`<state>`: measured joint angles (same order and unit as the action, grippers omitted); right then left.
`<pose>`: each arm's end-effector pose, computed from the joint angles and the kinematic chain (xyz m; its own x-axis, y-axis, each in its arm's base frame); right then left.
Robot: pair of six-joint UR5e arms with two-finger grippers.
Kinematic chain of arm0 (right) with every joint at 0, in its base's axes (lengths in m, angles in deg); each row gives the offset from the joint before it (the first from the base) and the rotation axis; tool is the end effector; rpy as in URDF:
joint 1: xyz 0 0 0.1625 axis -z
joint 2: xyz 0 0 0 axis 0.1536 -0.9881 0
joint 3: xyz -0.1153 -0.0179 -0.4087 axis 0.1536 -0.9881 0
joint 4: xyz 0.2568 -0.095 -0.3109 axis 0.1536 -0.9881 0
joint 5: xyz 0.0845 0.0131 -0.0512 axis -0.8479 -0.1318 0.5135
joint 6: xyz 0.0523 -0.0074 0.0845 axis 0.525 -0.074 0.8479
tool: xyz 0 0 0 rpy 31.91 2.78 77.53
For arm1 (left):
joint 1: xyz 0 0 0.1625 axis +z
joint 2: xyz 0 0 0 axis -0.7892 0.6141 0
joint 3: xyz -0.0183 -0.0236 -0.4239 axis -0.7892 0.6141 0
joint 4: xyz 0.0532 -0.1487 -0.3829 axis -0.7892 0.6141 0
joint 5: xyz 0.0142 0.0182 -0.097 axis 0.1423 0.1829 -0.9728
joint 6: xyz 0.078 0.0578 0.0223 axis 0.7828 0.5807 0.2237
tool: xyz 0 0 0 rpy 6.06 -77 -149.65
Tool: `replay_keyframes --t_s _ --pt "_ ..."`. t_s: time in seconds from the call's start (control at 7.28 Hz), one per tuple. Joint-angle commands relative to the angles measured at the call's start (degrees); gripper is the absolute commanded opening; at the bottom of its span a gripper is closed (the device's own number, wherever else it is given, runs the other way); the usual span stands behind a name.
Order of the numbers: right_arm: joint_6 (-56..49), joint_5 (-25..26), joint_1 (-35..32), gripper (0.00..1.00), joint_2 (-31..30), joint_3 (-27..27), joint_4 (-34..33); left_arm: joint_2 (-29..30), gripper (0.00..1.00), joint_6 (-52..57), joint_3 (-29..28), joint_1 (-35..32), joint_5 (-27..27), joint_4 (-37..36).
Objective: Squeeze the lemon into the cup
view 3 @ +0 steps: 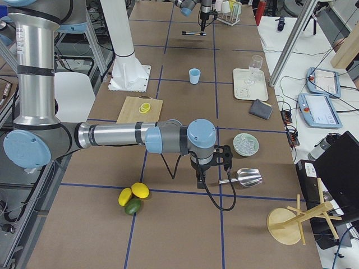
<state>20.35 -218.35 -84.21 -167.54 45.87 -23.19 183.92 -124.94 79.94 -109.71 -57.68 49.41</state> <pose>0.0850 -0.4649 0.6066 0.6808 -0.0060 0.7325 -0.0613 0.9960 0.0651 0.2505 -0.5180 0.5541 0.6369 0.0514 -0.7692 -0.0732 0.9973 0.0060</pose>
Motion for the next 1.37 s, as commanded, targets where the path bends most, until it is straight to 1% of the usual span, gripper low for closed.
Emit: replay_keyframes --t_s 0.0,0.14,0.27,0.55,0.69,0.82,0.96,1.1,1.24 --pt "0.01 -0.01 0.06 1.0 0.13 -0.05 0.07 0.31 0.0 -0.01 -0.84 0.21 0.53 0.02" --pt "0.01 -0.01 -0.02 1.0 0.13 -0.05 0.07 0.31 0.65 -0.01 -0.93 0.21 0.53 0.11" --pt "0.01 -0.01 -0.02 1.0 0.13 -0.05 0.07 0.22 1.0 -0.1 -0.76 0.29 0.53 0.11" --pt "0.01 -0.01 -0.02 1.0 0.13 -0.05 0.07 0.05 1.0 -0.1 0.2 0.21 0.7 0.02" --pt "-0.07 -0.01 -0.02 1.0 0.13 0.04 0.07 -0.13 1.0 -0.1 2.47 -0.14 0.71 -0.5" --pt "-0.16 -0.01 0.06 1.0 0.13 0.13 0.07 -0.48 1.0 -0.01 5.89 -2.84 0.71 -1.12" --pt "-0.16 -0.01 0.06 1.0 0.13 0.04 0.07 -0.31 1.0 0.6 9.93 -6.7 0.62 -6.6" --pt "-0.08 -0.09 0.06 1.0 0.04 0.04 0.07 -0.04 1.0 7.65 13.88 -9.43 0.71 -14.49" --pt "-0.08 -0.1 0.06 1.0 -0.13 0.04 0.07 1.61 1.0 19.91 14.1 -16.94 0.71 -22.83"
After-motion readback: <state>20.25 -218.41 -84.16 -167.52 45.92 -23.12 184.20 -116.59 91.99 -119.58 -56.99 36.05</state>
